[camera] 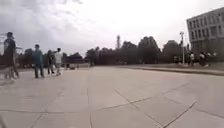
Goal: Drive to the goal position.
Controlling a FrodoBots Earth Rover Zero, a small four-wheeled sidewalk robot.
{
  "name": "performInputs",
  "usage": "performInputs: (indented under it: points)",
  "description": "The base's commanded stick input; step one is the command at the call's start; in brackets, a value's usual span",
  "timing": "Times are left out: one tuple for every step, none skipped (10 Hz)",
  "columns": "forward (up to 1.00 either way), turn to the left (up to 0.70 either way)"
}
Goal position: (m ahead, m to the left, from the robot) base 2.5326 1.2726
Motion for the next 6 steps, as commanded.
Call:
performInputs:
  points:
    - [0.70, 0.03]
    - [0.70, 0.07]
    - [0.70, 0.10]
    - [0.70, 0.13]
    - [0.70, 0.16]
    - [0.70, 0.19]
